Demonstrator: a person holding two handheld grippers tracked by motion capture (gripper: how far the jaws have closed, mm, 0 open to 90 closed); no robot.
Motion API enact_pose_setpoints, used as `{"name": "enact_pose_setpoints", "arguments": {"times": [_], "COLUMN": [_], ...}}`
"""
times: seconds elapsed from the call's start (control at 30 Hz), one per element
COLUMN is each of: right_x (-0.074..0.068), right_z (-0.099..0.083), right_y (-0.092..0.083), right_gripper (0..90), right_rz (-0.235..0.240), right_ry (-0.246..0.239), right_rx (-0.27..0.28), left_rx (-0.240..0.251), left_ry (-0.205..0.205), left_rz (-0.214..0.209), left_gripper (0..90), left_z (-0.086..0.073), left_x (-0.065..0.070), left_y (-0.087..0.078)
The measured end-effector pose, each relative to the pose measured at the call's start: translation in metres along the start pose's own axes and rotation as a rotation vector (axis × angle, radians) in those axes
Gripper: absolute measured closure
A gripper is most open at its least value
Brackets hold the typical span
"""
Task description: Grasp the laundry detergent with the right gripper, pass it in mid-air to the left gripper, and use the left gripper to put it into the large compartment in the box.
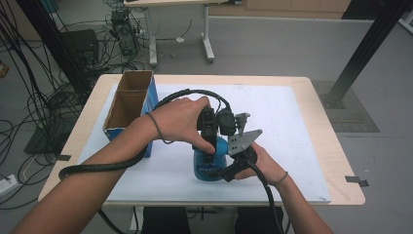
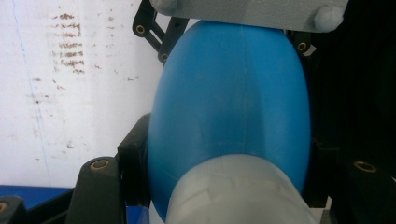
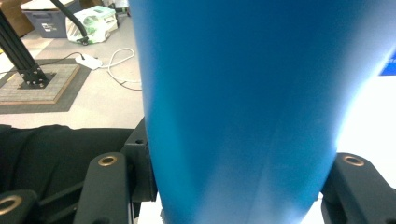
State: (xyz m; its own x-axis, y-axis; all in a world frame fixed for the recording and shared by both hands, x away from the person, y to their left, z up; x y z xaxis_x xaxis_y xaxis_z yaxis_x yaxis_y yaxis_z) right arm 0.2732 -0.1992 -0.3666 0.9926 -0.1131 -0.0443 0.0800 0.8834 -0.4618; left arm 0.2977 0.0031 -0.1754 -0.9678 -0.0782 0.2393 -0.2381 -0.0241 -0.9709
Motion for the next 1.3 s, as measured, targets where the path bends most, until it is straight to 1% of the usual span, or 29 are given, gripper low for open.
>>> {"name": "enact_pose_setpoints", "arguments": {"times": [0.07,0.47,0.77,1.3], "right_x": [0.0005,0.0022,0.0036,0.0046], "right_z": [0.0001,-0.0011,-0.0018,-0.0021], "right_y": [-0.0007,-0.0019,-0.001,0.0003], "right_gripper": [40.9,40.9,40.9,40.8], "right_rz": [-0.002,-0.005,0.002,0.003], "right_ry": [-0.003,-0.003,0.003,0.0], "right_rx": [0.003,0.014,0.012,0.018], "left_rx": [0.006,0.01,0.004,0.017], "left_ry": [0.002,0.008,-0.002,-0.013], "left_rz": [0.009,0.02,0.013,0.015], "left_gripper": [37.1,37.3,37.2,37.1], "left_z": [-0.0004,0.0002,0.0012,-0.0018], "left_x": [0.0012,0.0023,0.0,0.0002], "left_y": [-0.0008,-0.0019,-0.0012,-0.0009]}}
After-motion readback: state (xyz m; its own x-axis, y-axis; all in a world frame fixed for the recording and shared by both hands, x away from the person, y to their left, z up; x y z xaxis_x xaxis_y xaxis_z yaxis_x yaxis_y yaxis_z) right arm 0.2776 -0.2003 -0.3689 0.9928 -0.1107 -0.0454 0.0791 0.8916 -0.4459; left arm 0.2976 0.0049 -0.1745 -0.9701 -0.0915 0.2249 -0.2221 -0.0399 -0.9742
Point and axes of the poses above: each handheld gripper's, and its own axes: y roughly forward along the jaws, z roughly out of its top, x roughly to its right, the point moved 5 cm from there along y, roughly forward along the jaws, and after that the axes turned 7 degrees about -z, right-handed, at the moved point
